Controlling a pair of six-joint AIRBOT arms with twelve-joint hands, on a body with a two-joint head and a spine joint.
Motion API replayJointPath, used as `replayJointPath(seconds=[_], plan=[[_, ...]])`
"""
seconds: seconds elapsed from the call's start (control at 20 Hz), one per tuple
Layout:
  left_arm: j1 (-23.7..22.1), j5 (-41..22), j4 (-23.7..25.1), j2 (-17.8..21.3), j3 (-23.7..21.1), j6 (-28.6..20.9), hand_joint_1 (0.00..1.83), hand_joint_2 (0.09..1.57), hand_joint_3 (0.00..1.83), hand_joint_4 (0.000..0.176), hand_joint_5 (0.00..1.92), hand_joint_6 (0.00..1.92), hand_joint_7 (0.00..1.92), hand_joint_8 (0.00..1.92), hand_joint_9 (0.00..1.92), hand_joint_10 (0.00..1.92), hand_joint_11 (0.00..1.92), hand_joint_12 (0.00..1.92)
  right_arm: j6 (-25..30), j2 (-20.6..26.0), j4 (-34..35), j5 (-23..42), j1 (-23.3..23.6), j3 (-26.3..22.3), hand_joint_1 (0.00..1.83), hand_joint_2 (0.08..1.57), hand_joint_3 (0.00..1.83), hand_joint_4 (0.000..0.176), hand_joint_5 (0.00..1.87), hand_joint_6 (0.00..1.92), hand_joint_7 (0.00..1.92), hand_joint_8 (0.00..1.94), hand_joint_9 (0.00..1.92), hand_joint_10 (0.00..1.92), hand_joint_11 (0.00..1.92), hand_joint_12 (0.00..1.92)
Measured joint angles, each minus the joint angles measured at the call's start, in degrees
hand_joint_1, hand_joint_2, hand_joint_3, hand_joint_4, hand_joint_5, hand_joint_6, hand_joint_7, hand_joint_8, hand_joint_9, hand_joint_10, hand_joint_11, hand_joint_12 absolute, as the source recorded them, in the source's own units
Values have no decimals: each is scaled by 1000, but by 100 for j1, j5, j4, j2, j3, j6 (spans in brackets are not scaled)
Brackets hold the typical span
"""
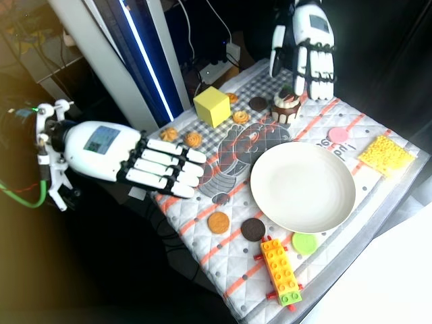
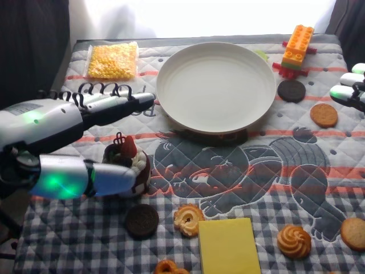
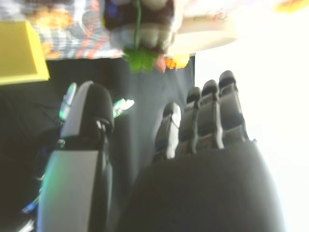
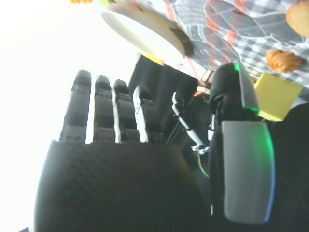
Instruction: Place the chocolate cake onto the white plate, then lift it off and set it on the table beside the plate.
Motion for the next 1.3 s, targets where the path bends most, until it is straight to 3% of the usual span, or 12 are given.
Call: replayJointPath(seconds=[0.1, 0.2, 0.3, 0.35, 0.45, 0.65, 0.8, 0.95, 1.05, 1.15, 1.2, 1.3], plan=[[-2, 105, 35, 0, 2, -2, 444, 1093, 0, 176, 0, 0, 0, 0, 0, 0, 0, 0, 0, 0, 9, 9, 0, 0, 483, 1229, 0, 0, 0, 0, 0, 0, 0, 0, 0, 399], [-24, 234, 90, 0, 2, 0, 495, 1079, 0, 175, 0, 0, 0, 0, 0, 0, 0, 0, -2, -11, 11, 0, 0, 0, 471, 1230, 0, 0, 0, 0, 0, 0, 0, 0, 0, 317], [-85, 334, 140, -28, 9, 0, 609, 1057, 0, 148, 0, 0, 0, 0, 0, 0, 0, 0, 0, -17, 7, -7, 0, 0, 505, 1222, 0, 0, 0, 0, 0, 0, 0, 0, 0, 463], [-162, 415, 236, -68, 42, -9, 616, 1062, 0, 170, 0, 0, 0, 0, 0, 0, 0, 0, 0, -26, 4, 2, 0, 0, 518, 1221, 0, 0, 0, 0, 0, 0, 0, 0, 0, 488], [-326, 702, 332, -240, 162, -13, 645, 1075, 0, 175, 0, 0, 0, 0, 0, 0, 0, 0, -2, -57, 2, -9, 26, 2, 532, 1218, 0, 0, 0, 0, 0, 0, 0, 0, 0, 607], [-531, 1235, 496, -490, 341, -9, 814, 1063, 0, 164, 0, 0, 0, 0, 0, 0, 0, 0, -2, -70, 26, -13, 35, 15, 589, 1226, 4, 0, 0, 0, 0, 0, 0, 0, 0, 804], [-769, 1659, 625, -671, 533, -15, 917, 1068, 13, 167, 36, 5, 0, 0, 0, 0, 0, 644, -2, -85, 20, -28, 35, 20, 625, 1235, 3, 0, 0, 0, 0, 0, 0, 0, 0, 707], [-870, 1888, 691, -793, 614, -11, 986, 1117, 5, 168, 116, 17, 93, 33, 134, 96, 0, 1174, 0, -92, 26, -28, 35, 24, 576, 1252, 1, 0, 0, 0, 0, 0, 0, 0, 0, 903], [-881, 1996, 697, -876, 675, -9, 1043, 1123, 0, 151, 226, 14, 180, 142, 8, 748, 0, 1439, 0, -92, 33, -26, 35, 26, 561, 1263, 2, 0, 0, 0, 0, 0, 0, 0, 0, 884], [-883, 1980, 691, -914, 717, -9, 1062, 1140, 0, 139, 331, 52, 59, 647, 0, 995, 0, 1596, 0, -94, 28, -28, 35, 24, 562, 1260, 0, 0, 0, 0, 0, 0, 0, 0, 0, 864], [-883, 1982, 669, -949, 739, -7, 1054, 1150, 2, 134, 272, 276, 16, 835, 0, 1064, 0, 1645, -2, -94, 46, -31, 35, 26, 536, 1268, 4, 0, 0, 0, 0, 0, 0, 0, 0, 870], [-883, 1982, 719, -960, 739, 0, 1058, 1149, 1, 118, 61, 1071, 0, 1170, 0, 1410, 0, 1857, 0, -94, 46, -22, 35, 26, 543, 1274, 2, 0, 0, 0, 0, 0, 0, 0, 0, 912]])
